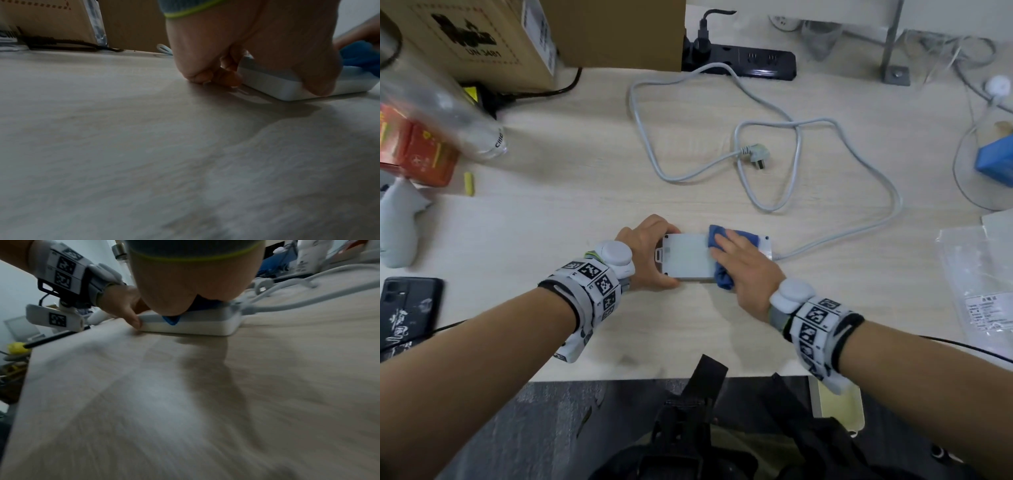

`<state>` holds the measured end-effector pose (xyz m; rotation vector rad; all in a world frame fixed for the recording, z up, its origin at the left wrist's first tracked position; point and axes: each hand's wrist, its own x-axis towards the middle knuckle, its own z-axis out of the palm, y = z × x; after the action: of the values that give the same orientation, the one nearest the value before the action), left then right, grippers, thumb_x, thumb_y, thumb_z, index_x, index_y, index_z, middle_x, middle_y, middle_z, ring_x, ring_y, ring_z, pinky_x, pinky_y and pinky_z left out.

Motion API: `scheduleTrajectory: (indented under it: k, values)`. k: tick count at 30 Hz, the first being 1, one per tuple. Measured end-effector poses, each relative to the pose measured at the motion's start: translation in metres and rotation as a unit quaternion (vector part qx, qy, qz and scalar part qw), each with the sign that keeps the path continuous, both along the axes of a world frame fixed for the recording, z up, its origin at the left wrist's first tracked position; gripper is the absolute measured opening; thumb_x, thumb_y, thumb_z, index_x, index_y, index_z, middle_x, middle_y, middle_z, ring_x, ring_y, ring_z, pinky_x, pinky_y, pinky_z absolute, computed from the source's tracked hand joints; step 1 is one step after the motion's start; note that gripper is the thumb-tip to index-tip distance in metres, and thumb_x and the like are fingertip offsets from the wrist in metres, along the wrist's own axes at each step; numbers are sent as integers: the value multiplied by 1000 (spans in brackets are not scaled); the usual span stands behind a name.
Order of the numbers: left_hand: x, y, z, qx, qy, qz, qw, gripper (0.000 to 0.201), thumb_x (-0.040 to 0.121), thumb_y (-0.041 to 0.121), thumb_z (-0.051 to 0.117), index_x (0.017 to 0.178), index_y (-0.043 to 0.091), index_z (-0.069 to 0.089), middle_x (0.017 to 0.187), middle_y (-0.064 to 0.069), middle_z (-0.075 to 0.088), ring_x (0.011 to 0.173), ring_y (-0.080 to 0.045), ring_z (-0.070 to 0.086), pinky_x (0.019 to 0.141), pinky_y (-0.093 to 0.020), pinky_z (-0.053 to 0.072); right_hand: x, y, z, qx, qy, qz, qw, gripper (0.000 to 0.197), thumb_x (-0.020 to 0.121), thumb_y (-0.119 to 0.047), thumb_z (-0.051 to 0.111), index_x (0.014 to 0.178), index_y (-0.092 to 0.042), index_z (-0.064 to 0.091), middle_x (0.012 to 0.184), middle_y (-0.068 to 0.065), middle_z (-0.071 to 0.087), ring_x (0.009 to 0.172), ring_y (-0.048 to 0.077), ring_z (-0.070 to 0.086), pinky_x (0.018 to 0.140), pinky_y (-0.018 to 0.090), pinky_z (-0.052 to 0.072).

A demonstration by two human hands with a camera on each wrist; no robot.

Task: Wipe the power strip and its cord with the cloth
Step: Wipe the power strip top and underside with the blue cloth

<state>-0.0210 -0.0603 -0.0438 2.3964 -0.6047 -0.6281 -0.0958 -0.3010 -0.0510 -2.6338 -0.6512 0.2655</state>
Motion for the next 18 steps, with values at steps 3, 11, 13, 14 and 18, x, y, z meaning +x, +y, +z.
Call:
scheduleTrajectory:
  k: [3,11,13,14,18]
  values:
    - [-4,-2,-1,-23,-19,15,999,72,48,58,71,106,20,53,100,6,52,73,-17,59,70,-41,51,14,54,-3,27,-26,50,998,55,68,8,62,123,6,59,133,24,54,128,41,44,114,38,24]
    - [-1,2,-1,-19,-15,8,1000,77,46,57,75,112,26,51,101,13,46,84,-14,56,74,-35,49,18,16,-4,6,9,95,995,48,79,-1,59,127,-1,57,136,18,54,131,35,43,109,39,34]
    - [1,1,1,8,10,-3,1000,77,47,51,80,113,31,48,103,13,45,87,-13,54,77,-35,50,8,-24,-1,-4,8,61,998,46,82,-5,47,126,-2,59,135,18,55,131,32,41,108,32,29]
    - [2,1,2,19,19,-3,1000,77,47,51,80,114,33,46,104,13,45,88,-13,55,77,-36,51,6,-42,5,-12,14,39,999,46,81,-3,47,125,-2,60,134,18,56,129,34,45,108,31,30]
    - [5,-2,9,75,45,-8,996,82,44,62,74,116,39,41,109,13,42,93,-19,55,78,-42,53,13,-77,38,-9,58,-134,989,46,91,1,49,135,-10,53,144,10,48,133,29,45,110,33,32]
